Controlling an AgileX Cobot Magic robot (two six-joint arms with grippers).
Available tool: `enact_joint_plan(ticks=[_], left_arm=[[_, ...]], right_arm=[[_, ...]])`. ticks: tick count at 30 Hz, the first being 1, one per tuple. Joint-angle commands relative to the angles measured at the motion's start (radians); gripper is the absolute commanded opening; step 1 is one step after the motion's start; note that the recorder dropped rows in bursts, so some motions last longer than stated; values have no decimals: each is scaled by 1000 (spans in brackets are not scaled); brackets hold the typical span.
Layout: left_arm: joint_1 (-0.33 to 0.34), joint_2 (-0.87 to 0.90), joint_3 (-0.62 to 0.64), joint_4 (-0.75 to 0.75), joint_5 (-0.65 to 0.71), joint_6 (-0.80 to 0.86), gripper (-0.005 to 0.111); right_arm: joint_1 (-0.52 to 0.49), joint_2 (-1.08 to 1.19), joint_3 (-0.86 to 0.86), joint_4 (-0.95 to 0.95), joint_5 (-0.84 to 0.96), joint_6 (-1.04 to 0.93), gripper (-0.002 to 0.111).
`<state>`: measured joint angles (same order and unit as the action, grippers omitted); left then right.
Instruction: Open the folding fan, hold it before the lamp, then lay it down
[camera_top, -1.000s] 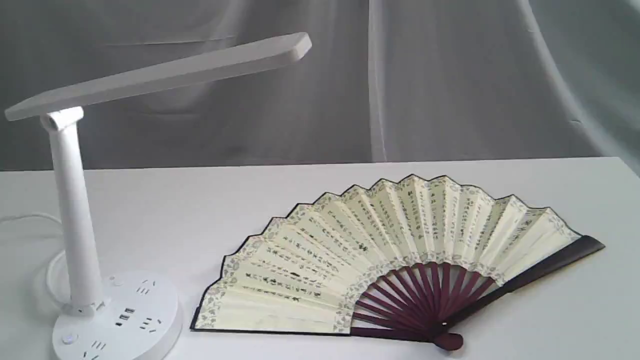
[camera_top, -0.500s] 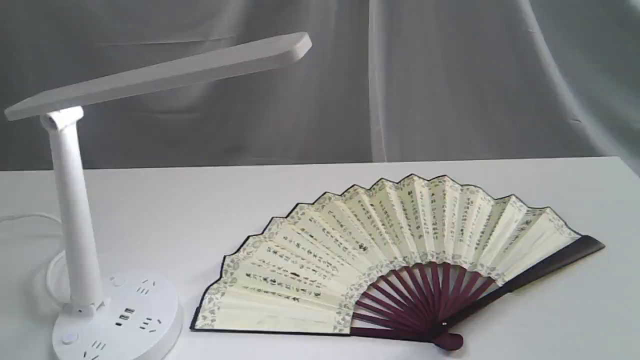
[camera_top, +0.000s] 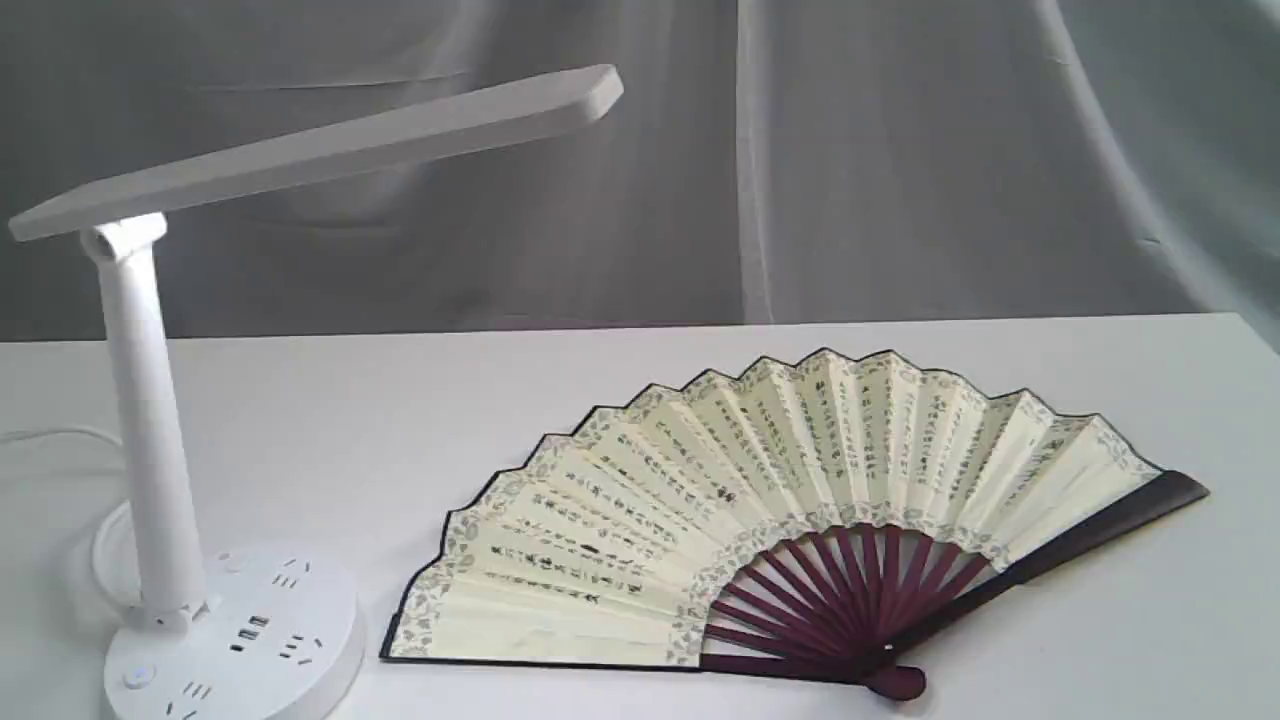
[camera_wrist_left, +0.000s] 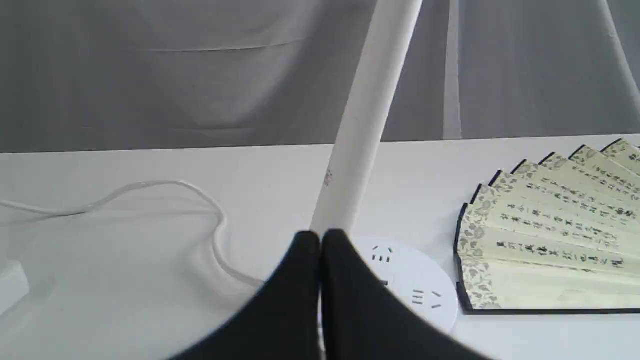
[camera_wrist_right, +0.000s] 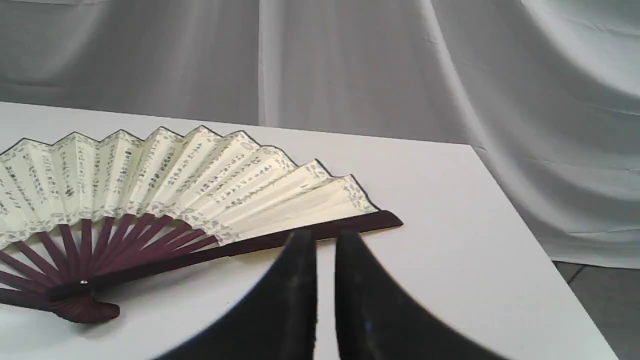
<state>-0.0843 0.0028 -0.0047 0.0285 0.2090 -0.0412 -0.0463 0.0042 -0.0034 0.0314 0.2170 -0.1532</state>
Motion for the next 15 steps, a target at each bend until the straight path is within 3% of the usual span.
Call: enact_joint_plan(ticks=[1, 15], left_arm=[[-7, -3, 5, 4, 1, -11, 0], [-7, -3, 5, 4, 1, -11, 0]], right_arm=[[3, -4, 3, 1, 8, -4, 7], [3, -4, 3, 33, -2, 5, 7]])
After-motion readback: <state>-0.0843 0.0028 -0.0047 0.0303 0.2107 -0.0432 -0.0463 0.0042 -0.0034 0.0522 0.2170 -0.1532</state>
